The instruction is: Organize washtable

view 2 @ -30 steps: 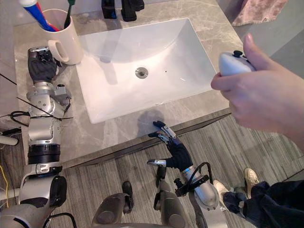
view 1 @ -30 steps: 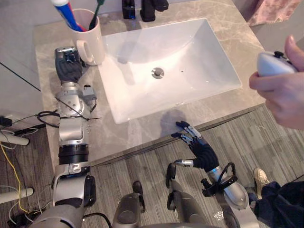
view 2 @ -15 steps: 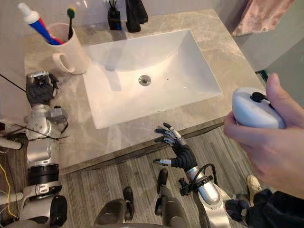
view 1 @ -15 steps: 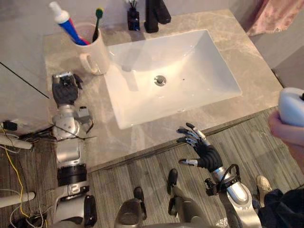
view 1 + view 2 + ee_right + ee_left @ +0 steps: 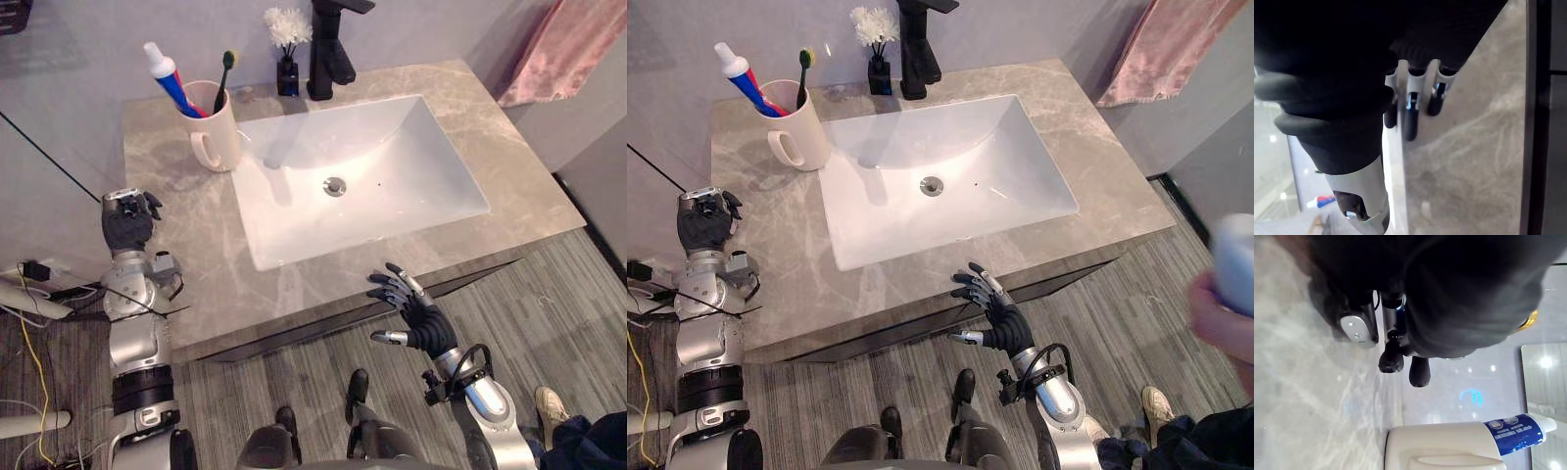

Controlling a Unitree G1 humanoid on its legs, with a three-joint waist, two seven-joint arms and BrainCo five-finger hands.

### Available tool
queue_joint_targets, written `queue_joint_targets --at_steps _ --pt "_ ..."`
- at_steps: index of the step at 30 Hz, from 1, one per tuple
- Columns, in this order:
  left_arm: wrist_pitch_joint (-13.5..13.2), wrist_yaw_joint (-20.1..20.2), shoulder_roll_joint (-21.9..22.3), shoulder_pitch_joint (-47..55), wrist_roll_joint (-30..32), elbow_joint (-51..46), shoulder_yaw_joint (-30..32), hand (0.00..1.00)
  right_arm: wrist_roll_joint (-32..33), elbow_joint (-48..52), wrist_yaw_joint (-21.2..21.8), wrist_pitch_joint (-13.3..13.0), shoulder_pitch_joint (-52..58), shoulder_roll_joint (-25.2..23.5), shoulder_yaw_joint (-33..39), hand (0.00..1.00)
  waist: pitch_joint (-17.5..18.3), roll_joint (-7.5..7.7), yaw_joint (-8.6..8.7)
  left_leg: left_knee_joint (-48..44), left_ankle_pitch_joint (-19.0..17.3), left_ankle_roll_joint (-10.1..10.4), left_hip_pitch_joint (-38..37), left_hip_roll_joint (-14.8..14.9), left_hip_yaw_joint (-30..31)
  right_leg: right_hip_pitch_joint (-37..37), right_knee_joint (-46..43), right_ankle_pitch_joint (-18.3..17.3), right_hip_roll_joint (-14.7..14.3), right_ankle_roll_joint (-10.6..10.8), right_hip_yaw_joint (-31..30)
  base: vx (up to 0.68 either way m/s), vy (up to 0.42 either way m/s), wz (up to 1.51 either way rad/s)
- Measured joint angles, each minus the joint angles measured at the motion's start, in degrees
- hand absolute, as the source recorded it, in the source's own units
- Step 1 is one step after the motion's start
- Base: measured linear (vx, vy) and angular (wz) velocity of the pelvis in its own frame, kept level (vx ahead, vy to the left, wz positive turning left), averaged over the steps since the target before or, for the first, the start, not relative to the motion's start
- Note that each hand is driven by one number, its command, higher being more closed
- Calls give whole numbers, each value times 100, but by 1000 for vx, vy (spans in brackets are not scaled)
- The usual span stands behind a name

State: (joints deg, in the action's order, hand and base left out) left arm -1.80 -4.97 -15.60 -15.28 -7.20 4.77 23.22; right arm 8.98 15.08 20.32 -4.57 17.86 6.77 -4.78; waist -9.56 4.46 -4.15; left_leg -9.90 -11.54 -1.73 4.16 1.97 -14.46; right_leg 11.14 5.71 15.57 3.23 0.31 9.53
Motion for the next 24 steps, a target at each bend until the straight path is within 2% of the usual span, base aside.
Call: queue_joint_targets --at_steps 2,6,9,11,19,24 --pt "40 4 133 260 -1 -204 3 100 0 -117 -5 46 3 -115 68 0 97 46 -4 4 -4 1 -54 -45 3 -73 0 -149 54 36 17 42 22 7" --pt "45 126 513 979 -117 -845 -28 100 0 -279 -9 92 3 -199 206 0 217 35 -21 51 -24 20 -174 -90 18 -189 -1 -371 99 93 91 42 -4 4" --pt "42 262 948 1709 -234 -1475 -151 100 -1 -514 -37 207 69 -193 479 0 347 -84 -134 93 -39 43 -239 -83 53 -247 -1 -435 94 126 120 46 -3 1" --pt "42 390 1131 2026 -358 -1673 -194 100 -11 -530 -44 271 93 -192 571 0 386 -177 -144 110 -53 62 -314 -69 126 -380 -1 -460 99 131 151 40 22 13" --pt "17 740 1430 2830 -752 -2125 -423 100 -60 -702 -158 345 163 -200 617 0 582 -317 -148 108 -59 69 -511 -98 299 -665 1 -533 126 183 318 6 19 11" --pt "-210 772 1756 3372 -1032 -2120 -720 100 -54 -893 -313 314 234 -391 880 0 692 -428 -143 120 -55 68 -698 -107 310 -811 1 -542 168 187 335 -7 12 2"
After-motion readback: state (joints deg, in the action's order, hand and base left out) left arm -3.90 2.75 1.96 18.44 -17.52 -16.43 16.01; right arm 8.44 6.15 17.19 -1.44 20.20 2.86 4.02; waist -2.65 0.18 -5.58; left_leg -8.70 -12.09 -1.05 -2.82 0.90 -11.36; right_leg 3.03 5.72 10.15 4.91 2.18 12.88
